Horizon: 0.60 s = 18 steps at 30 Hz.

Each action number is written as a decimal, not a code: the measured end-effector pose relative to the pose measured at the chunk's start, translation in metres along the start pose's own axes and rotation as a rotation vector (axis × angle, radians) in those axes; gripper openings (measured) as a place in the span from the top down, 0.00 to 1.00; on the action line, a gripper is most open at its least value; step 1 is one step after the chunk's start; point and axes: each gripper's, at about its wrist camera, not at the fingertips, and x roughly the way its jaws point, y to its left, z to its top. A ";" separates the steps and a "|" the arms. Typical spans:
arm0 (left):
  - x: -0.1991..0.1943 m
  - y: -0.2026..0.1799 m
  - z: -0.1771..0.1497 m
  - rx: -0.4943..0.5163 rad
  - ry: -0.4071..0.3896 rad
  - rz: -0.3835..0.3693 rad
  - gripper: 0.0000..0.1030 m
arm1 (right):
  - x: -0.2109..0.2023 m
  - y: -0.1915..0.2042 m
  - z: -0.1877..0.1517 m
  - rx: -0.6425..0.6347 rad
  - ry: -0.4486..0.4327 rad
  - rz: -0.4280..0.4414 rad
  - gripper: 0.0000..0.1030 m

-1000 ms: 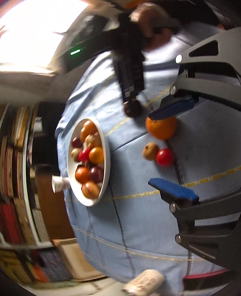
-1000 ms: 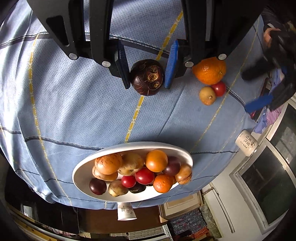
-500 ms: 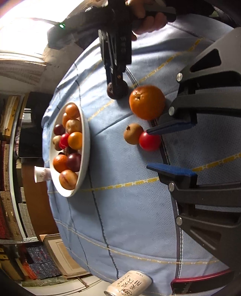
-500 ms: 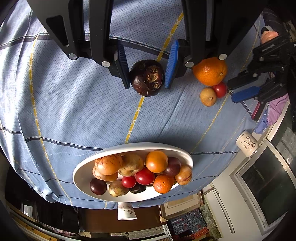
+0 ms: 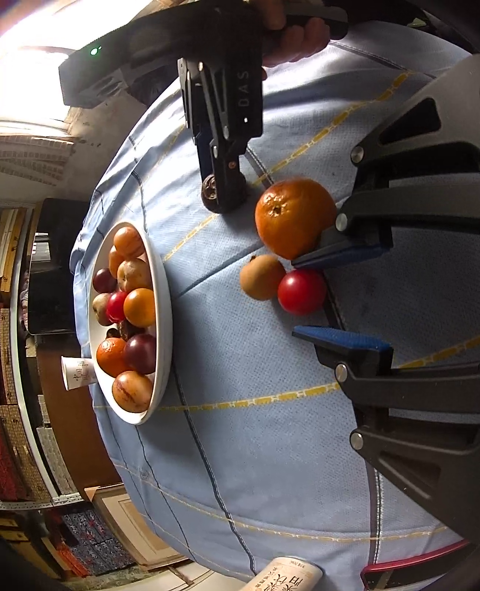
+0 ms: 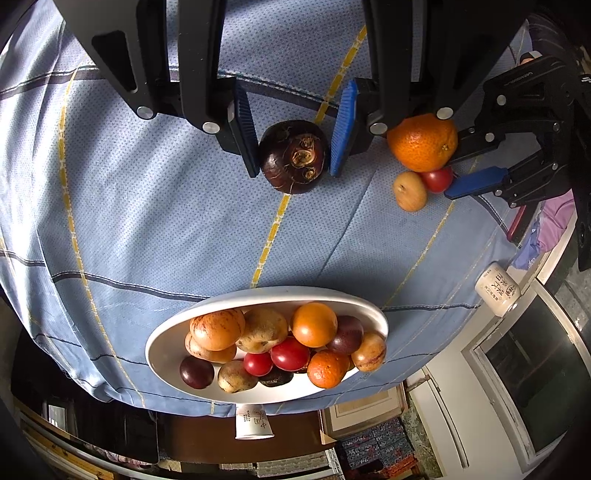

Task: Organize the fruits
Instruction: 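Grasp a small red tomato with the left tool while the right tool holds the dark fruit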

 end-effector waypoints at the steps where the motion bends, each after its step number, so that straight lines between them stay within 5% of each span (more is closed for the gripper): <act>1: 0.001 0.001 0.001 -0.008 0.002 -0.005 0.70 | 0.000 0.000 0.000 0.000 0.000 0.000 0.62; 18: 0.010 -0.001 0.005 -0.008 0.016 0.004 0.75 | 0.000 0.002 -0.001 -0.010 -0.006 -0.015 0.62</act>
